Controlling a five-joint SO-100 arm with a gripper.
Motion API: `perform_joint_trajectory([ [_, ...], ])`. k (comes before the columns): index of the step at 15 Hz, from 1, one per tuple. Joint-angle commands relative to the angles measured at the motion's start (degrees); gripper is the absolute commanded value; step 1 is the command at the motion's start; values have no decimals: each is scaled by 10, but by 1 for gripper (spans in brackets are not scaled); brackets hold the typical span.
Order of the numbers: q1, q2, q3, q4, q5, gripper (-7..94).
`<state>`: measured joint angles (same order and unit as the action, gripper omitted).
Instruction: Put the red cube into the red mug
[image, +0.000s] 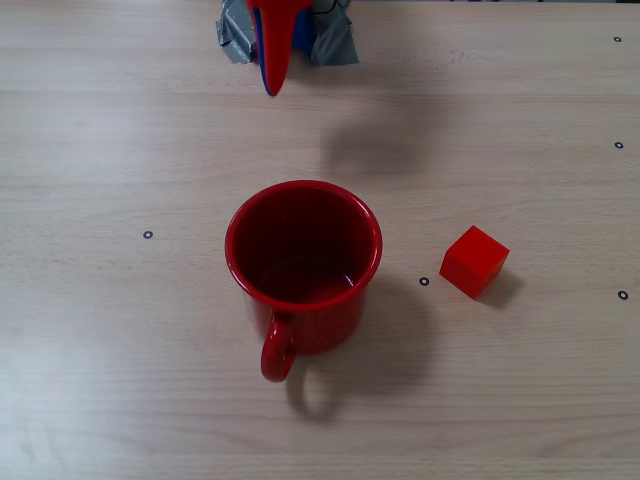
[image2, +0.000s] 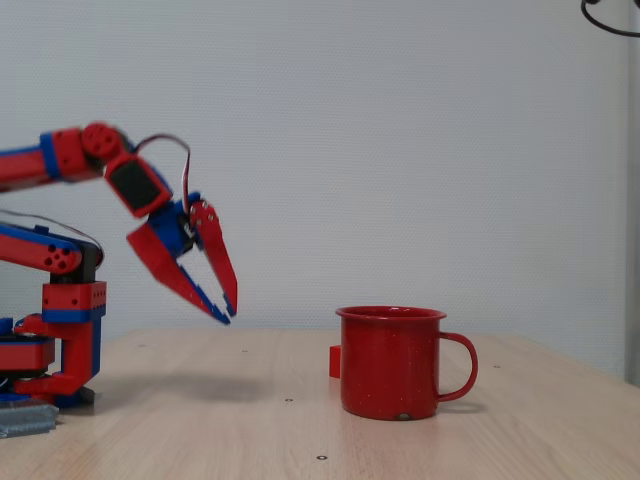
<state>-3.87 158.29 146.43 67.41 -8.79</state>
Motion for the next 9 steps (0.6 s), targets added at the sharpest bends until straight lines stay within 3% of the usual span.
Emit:
perform_joint_trajectory([
  [1, -24, -64, -156, 71, 9, 0],
  [4, -100, -185, -342, 183, 0, 0],
  [7, -197, -323, -537, 300, 70, 0],
  [9, -254, -381, -635, 333, 95, 0],
])
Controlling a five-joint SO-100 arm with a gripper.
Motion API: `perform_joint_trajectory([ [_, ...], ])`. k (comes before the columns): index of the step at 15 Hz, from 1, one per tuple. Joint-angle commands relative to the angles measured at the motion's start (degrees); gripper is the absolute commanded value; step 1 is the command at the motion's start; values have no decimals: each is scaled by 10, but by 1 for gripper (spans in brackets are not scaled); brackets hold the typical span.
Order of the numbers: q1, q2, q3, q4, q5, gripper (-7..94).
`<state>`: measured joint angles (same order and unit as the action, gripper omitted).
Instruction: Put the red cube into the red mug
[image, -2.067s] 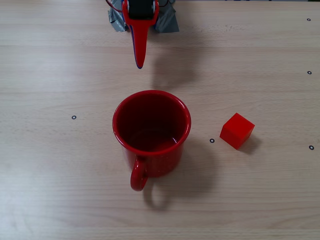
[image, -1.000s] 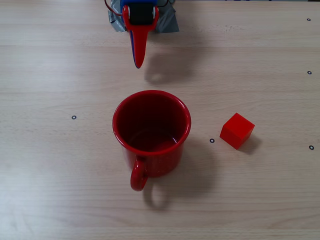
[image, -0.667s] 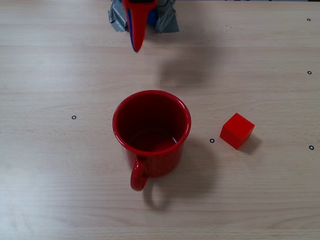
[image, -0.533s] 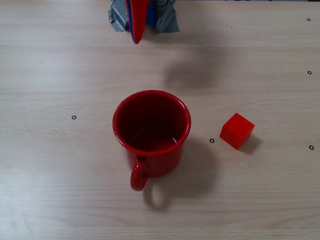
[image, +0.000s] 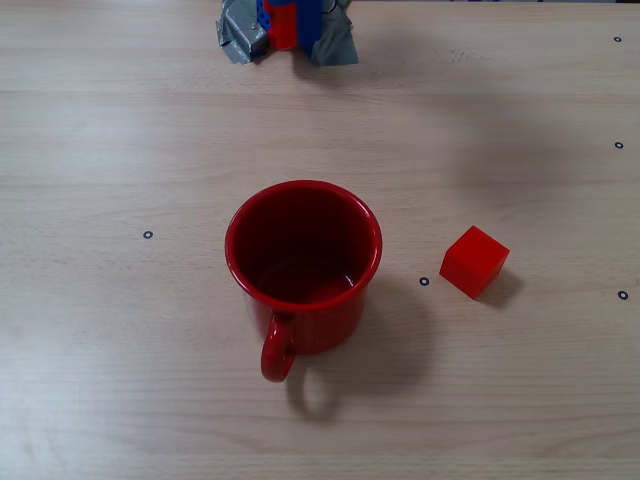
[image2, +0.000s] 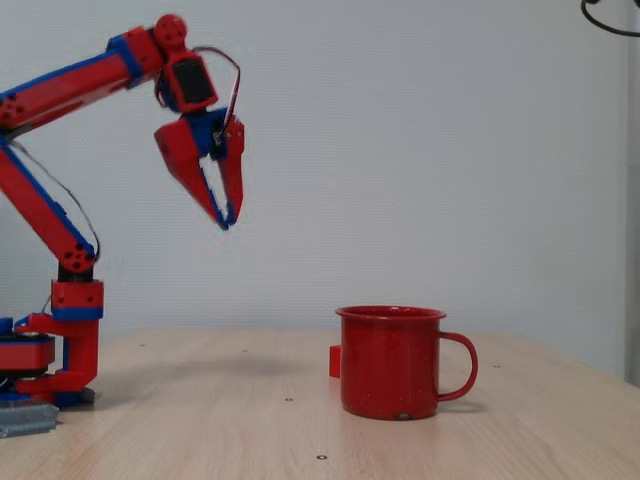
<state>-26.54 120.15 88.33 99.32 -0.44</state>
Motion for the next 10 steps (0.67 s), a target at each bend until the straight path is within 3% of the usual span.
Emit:
perform_joint_trajectory([
  [1, -51, -21, -90, 24, 23, 0],
  [4, -98, -97, -131, 11, 39, 0],
  [10, -45, -332, -274, -61, -56, 0],
])
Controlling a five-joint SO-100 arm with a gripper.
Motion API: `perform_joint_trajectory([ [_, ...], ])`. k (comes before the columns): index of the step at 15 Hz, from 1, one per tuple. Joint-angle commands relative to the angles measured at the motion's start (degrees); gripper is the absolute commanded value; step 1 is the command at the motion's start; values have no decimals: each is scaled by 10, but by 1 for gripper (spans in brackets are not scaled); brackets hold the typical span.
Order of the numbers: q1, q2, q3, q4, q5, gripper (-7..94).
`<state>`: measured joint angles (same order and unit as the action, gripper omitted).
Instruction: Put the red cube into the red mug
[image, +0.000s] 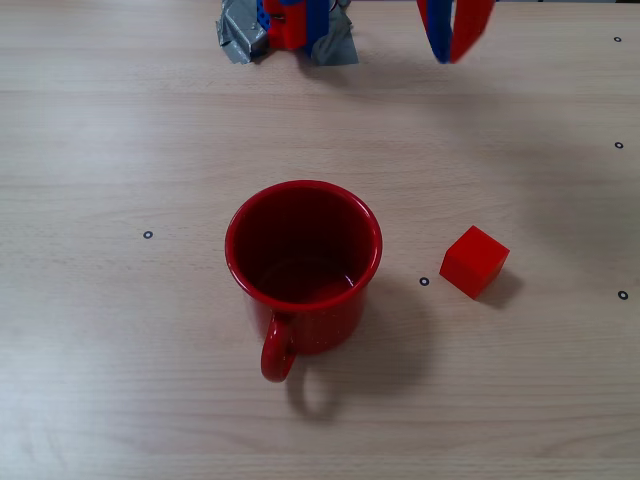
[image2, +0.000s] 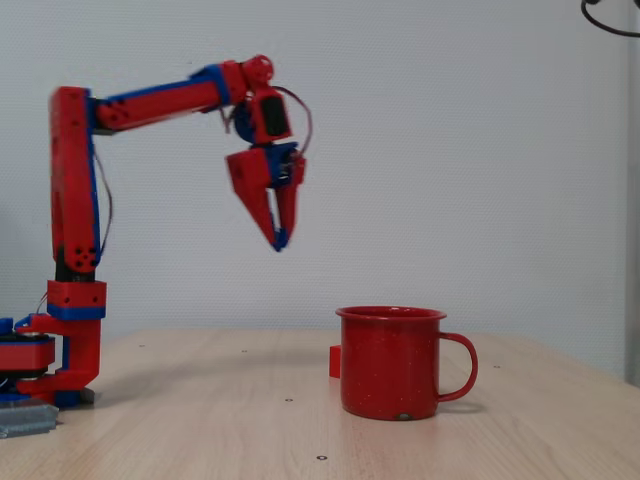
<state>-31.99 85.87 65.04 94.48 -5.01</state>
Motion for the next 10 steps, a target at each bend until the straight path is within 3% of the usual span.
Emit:
perform_joint_trajectory([
  [1, 24, -19, -57, -21, -23, 0],
  [7, 40, -156, -145, -34, -45, 0],
  [10, 26, -235, -241, -4, -28, 3],
])
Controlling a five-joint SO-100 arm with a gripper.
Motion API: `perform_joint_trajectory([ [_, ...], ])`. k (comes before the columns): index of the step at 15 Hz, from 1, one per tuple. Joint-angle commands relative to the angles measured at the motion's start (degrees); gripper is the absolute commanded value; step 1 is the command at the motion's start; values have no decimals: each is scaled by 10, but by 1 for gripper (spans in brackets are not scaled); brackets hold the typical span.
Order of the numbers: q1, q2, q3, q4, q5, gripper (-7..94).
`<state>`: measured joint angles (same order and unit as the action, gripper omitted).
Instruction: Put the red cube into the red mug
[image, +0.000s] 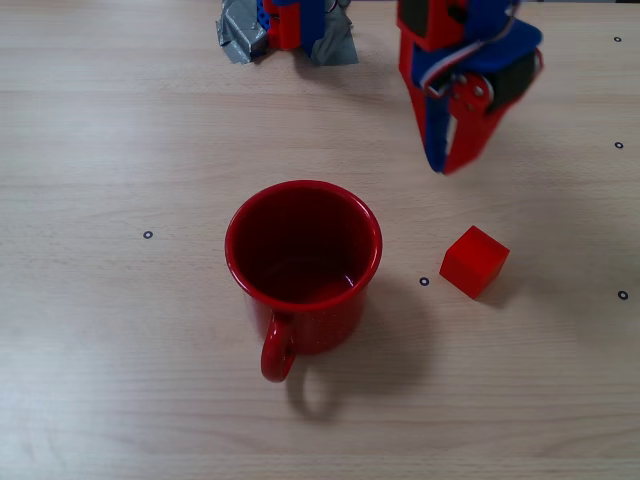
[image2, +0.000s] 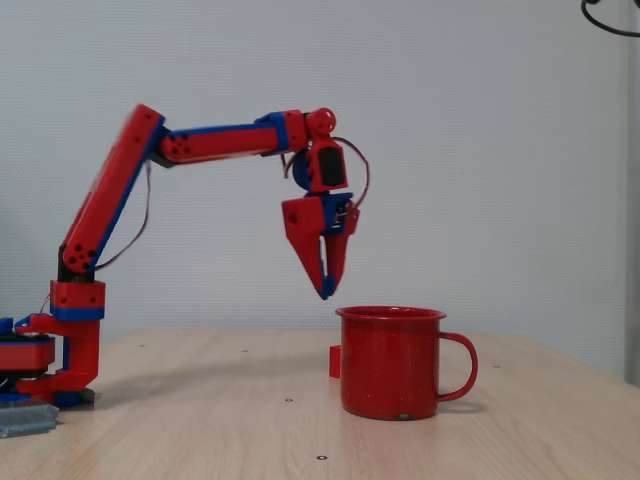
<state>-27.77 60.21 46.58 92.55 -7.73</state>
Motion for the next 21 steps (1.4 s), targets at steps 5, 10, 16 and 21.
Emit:
perform_joint_trajectory([
  [5, -22, -42, -100, 49, 26, 25],
  [10, -41, -57, -99, 61, 59, 43],
  [16, -49, -115, -101, 6, 43, 48],
  [21, -30, -159, -101, -62, 8, 48],
])
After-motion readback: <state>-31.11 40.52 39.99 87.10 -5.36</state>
